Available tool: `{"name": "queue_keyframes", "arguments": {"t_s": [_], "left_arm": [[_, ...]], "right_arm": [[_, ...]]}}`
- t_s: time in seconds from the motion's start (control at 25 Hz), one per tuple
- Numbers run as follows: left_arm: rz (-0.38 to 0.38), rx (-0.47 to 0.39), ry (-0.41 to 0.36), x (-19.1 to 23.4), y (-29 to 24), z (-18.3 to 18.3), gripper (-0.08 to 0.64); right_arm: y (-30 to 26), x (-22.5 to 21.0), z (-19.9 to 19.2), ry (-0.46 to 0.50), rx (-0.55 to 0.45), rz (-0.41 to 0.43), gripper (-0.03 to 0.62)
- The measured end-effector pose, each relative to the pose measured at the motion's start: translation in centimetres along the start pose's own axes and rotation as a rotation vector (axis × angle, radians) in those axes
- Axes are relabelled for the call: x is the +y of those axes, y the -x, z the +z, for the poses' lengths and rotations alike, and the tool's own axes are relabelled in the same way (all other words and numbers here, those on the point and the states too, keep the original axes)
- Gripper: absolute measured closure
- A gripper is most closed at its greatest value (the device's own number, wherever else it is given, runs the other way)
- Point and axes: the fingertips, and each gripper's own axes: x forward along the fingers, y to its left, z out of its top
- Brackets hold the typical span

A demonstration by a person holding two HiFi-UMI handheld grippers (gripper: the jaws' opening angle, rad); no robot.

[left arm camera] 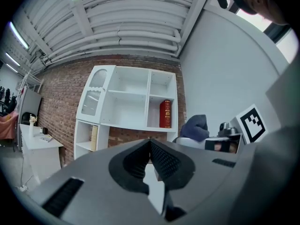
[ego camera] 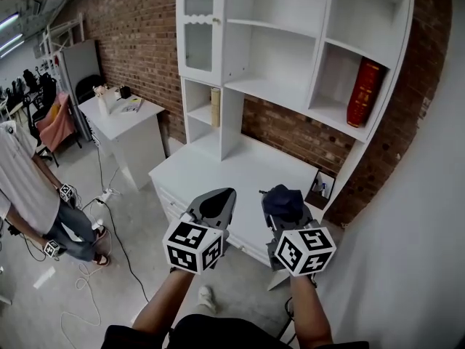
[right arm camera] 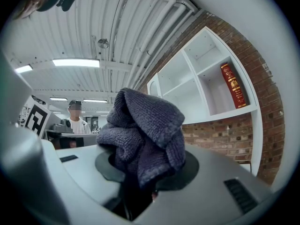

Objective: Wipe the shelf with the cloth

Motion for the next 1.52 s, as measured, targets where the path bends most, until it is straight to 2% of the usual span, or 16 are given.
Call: {"name": "queue_keyframes", "arguments": {"t_s": [0.36, 0.96, 1.52], "left_arm": [[-0.006, 0.01, 0.003, 5.1, -4.7, 0.2, 0.545], [-0.072, 0.023, 0.025, 15.3, -12.5, 1.9, 0.545], [-0.135, 0.028, 0.056, 22.8, -16.3, 1.6, 0.545]], "right_arm": [[-6.7, -1.9, 0.0, -0.01, 0.007, 0.004, 0.449], [-19.0, -4.5, 1.0, -0.013, 0.026, -0.061, 0.449], [-27.4, -4.9, 0.5, -0.004, 0.045, -0.109, 0.448]]}}
